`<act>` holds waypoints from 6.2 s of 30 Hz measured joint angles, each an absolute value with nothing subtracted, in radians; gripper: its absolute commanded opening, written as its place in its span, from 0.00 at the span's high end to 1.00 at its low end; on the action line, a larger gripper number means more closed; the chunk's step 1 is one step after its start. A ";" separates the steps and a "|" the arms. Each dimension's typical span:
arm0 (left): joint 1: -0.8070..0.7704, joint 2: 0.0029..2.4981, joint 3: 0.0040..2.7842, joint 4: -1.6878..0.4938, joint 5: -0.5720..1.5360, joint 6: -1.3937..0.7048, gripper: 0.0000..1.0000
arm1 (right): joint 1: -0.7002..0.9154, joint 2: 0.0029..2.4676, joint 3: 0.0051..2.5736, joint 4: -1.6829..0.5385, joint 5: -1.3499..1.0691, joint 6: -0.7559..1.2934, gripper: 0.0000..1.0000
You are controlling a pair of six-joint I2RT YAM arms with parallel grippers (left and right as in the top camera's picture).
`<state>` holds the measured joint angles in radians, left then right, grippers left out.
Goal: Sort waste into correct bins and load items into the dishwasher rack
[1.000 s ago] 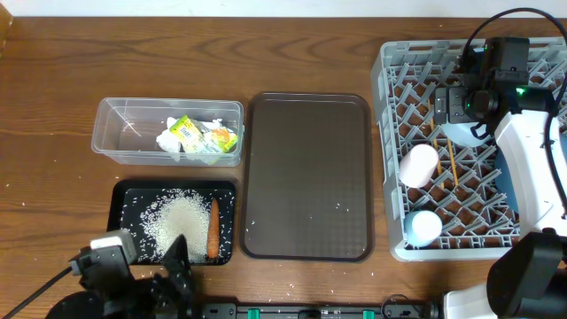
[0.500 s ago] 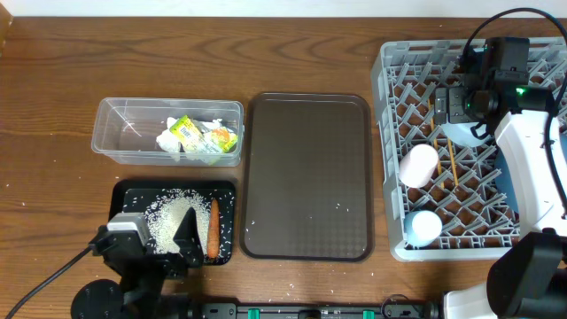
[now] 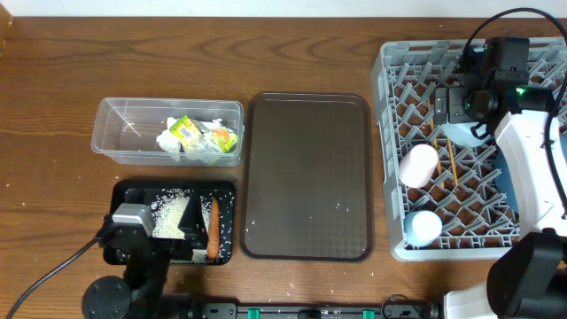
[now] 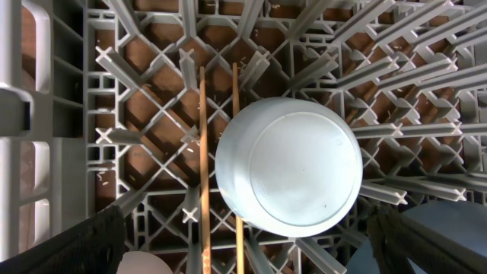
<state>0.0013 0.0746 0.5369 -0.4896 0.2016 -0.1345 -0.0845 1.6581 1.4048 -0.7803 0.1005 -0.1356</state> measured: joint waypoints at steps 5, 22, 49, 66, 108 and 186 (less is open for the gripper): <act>-0.001 0.015 0.451 -0.435 0.202 -0.134 0.03 | -0.084 1.658 1.405 -0.781 0.100 -0.136 0.01; -0.041 0.010 0.217 -0.131 0.202 -0.134 0.03 | -0.084 1.658 1.405 -0.781 0.100 -0.136 0.01; -0.041 0.010 0.088 -0.011 0.202 -0.134 0.03 | -0.084 1.658 1.405 -0.781 0.100 -0.136 0.01; -0.041 0.010 0.051 0.223 0.202 -0.134 0.03 | -0.084 1.658 1.405 -0.781 0.101 -0.136 0.01; -0.043 0.010 0.014 -0.011 0.150 -0.134 0.03 | -0.084 1.658 1.405 -0.781 0.100 -0.136 0.01; -0.043 0.010 0.017 -0.016 0.146 -0.134 0.03 | -0.028 0.326 1.057 -0.515 -0.047 -0.086 0.01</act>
<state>-0.0433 0.0105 0.0166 -0.0162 0.1455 -0.1337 -0.0284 0.3264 1.0573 -0.5152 -0.0471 -0.0860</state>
